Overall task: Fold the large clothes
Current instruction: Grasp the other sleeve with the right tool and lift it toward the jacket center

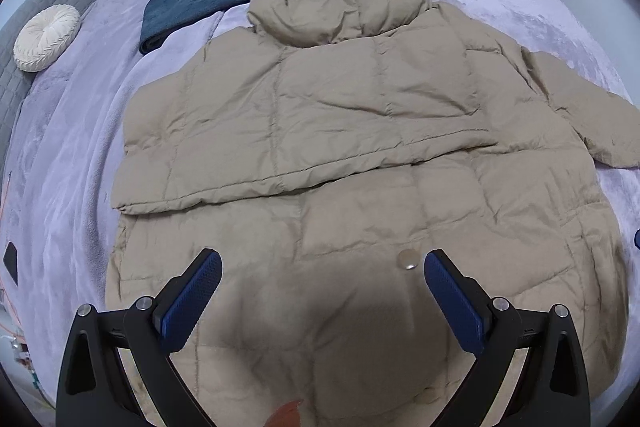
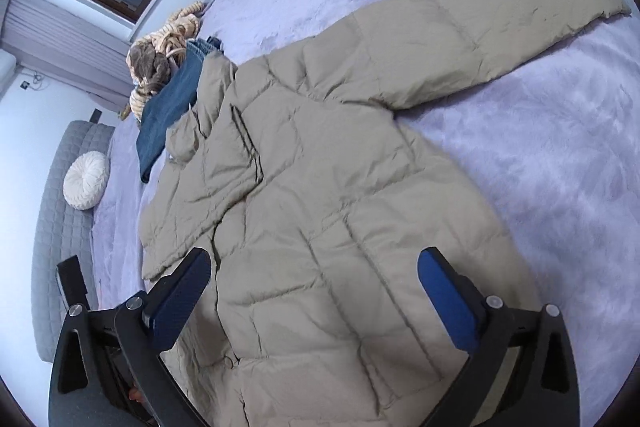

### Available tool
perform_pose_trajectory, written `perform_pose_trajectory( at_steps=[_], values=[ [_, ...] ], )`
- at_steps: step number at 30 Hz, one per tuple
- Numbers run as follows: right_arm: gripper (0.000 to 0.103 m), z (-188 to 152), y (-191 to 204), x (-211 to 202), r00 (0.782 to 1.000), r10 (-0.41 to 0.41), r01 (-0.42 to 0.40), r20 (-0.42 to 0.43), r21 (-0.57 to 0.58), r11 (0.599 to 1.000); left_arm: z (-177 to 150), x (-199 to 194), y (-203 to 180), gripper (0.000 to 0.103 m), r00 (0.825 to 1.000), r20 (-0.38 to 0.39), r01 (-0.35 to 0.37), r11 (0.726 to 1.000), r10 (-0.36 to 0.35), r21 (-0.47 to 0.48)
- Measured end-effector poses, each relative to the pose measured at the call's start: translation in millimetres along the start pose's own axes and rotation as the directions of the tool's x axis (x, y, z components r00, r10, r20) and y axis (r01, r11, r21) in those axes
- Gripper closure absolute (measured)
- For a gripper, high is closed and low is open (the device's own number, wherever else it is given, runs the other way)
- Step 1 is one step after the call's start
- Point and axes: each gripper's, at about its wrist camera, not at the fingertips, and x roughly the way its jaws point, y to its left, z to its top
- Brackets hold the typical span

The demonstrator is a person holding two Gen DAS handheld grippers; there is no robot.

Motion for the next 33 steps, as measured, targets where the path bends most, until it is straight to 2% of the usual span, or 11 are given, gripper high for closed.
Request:
perform_pose_trajectory(
  at_steps=[5,12,15,19,23,27,29,30,31,32,33],
  values=[
    [0.000,52.3,-44.1,-17.7,1.000,0.000,-0.001,0.017,0.054,0.999,26.6,0.9,-38.0,0.001,1.000,0.012,0.017,1.000,-0.017,0.003],
    [0.000,116.5,-139.6,-43.0,0.996,-0.037,0.015,0.086,0.246,0.969,53.0,12.7,-83.4,0.001,0.997,-0.008,0.070,0.998,-0.070,-0.005],
    [0.000,134.8,-189.4,-47.7,0.992,-0.038,-0.011,0.119,0.386,0.922,59.8,15.4,-98.0,0.001,0.996,-0.017,0.084,0.996,-0.085,-0.015],
    [0.000,149.9,-249.0,-44.2,0.981,0.011,-0.118,0.193,0.556,0.823,67.9,17.5,-108.7,0.001,0.997,-0.019,0.077,0.997,-0.077,-0.010],
    [0.000,163.4,-277.8,-37.7,0.952,0.097,-0.266,0.290,0.630,0.729,77.7,19.8,-112.0,0.001,0.999,-0.012,0.053,0.998,-0.053,-0.023],
    [0.000,178.8,-284.6,-28.0,0.924,0.150,-0.356,0.352,0.646,0.675,86.3,19.4,-110.2,0.001,0.999,-0.003,0.036,0.998,-0.037,-0.052],
    [0.009,183.8,-282.8,-21.1,0.914,0.173,-0.386,0.367,0.658,0.646,88.9,16.9,-106.7,0.001,1.000,0.006,0.027,0.997,-0.027,-0.066],
    [0.034,184.9,-282.1,-16.3,0.910,0.190,-0.400,0.368,0.664,0.631,89.6,15.3,-104.5,0.001,1.000,0.010,0.022,0.997,-0.022,-0.069],
    [0.069,186.5,-281.7,-10.3,0.906,0.218,-0.417,0.363,0.670,0.614,90.4,13.5,-101.6,0.001,1.000,0.015,0.015,0.997,-0.014,-0.070],
    [0.085,190.9,-284.1,-5.9,0.906,0.234,-0.420,0.353,0.676,0.605,91.4,12.1,-98.8,0.001,1.000,0.018,0.008,0.997,-0.007,-0.072],
    [0.095,192.4,-282.9,-2.7,0.909,0.235,-0.413,0.343,0.679,0.606,92.2,10.6,-95.2,0.001,1.000,0.023,0.001,0.997,0.001,-0.074]
  ],
)
